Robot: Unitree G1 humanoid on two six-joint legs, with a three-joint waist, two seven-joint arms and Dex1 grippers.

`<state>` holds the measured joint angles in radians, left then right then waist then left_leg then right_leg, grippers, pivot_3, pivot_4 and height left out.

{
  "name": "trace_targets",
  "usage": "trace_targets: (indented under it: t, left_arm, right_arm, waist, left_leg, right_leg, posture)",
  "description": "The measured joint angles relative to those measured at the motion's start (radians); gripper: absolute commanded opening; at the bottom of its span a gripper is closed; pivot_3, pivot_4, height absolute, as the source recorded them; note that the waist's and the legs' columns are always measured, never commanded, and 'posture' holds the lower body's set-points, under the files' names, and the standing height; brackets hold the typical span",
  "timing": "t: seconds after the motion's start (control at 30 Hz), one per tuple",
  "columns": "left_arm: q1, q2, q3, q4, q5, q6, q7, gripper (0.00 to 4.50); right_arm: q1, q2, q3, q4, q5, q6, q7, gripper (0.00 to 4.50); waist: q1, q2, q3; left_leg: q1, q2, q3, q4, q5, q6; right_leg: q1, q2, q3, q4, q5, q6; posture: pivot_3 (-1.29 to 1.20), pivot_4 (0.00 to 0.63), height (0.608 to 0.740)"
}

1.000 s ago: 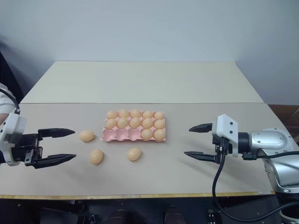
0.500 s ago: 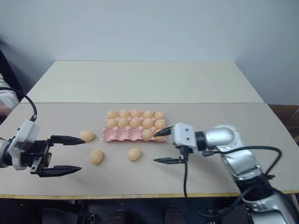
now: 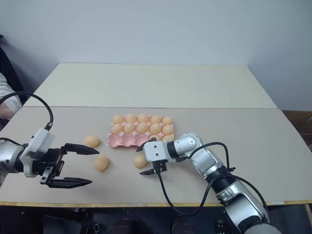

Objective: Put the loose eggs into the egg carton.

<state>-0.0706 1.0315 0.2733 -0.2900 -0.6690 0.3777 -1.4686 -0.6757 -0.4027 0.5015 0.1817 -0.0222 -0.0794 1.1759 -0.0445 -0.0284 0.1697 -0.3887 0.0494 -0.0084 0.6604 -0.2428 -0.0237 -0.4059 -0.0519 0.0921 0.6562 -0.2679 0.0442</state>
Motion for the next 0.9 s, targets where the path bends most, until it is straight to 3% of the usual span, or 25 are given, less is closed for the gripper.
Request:
trace_targets:
  t: [0.13, 0.3, 0.37, 0.53, 0.67, 0.9]
  left_arm:
    - [0.031, 0.0, 0.002, -0.004, 0.01, -0.011, 0.003, 4.5]
    - [0.058, 0.0, 0.019, -0.014, 0.028, -0.031, 0.011, 4.5]
    - [0.069, 0.0, 0.025, -0.021, 0.028, -0.03, 0.017, 4.5]
    - [0.062, 0.0, 0.064, -0.023, 0.0, -0.015, 0.041, 4.5]
    - [-0.031, -0.006, 0.125, 0.002, -0.078, 0.052, 0.102, 4.5]
    - [-0.097, -0.038, 0.148, 0.014, -0.155, 0.123, 0.173, 4.5]
  right_arm:
    - [-0.014, 0.025, 0.004, 0.059, -0.033, -0.041, -0.005, 3.98]
    - [-0.011, 0.047, 0.003, 0.072, -0.034, -0.041, -0.028, 2.35]
    - [-0.006, 0.045, -0.002, 0.059, -0.034, -0.04, -0.031, 1.97]
    - [0.021, 0.045, -0.043, -0.025, 0.031, 0.045, -0.036, 1.97]
    - [-0.005, 0.058, -0.108, -0.093, 0.084, 0.122, -0.061, 1.97]
    - [-0.074, 0.104, -0.15, 0.001, 0.017, 0.136, -0.239, 1.97]
  waist:
    - [-0.004, 0.0, 0.0]
    - [-0.002, 0.0, 0.0]
    - [-0.002, 0.0, 0.0]
    - [-0.001, 0.0, 0.0]
    - [-0.001, 0.0, 0.0]
    - [-0.006, 0.0, 0.0]
  left_leg:
    - [0.001, 0.0, 0.0, 0.0, 0.0, 0.0]
    - [0.001, 0.0, 0.0, 0.0, 0.0, 0.0]
    - [0.001, 0.0, 0.0, 0.0, 0.0, 0.0]
    - [0.0, 0.0, -0.001, 0.0, 0.0, 0.0]
    - [0.001, 0.0, -0.002, 0.0, 0.0, 0.0]
    - [0.0, 0.0, -0.002, 0.0, 0.0, 0.0]
  right_leg:
    - [0.0, 0.0, 0.0, 0.0, 0.0, 0.0]
    - [0.0, 0.0, 0.0, 0.001, 0.0, -0.001]
    - [0.0, 0.0, 0.0, 0.001, 0.0, -0.001]
    - [0.0, 0.0, 0.0, 0.001, 0.0, -0.001]
    - [0.001, 0.0, -0.001, 0.002, 0.0, 0.0]
    - [0.0, 0.0, -0.001, 0.001, 0.0, -0.001]
  posture:
    - [0.0, 0.15, 0.74]
    - [0.0, 0.15, 0.74]
    - [0.0, 0.15, 0.74]
    - [0.0, 0.15, 0.74]
    - [0.0, 0.15, 0.74]
    - [0.0, 0.15, 0.74]
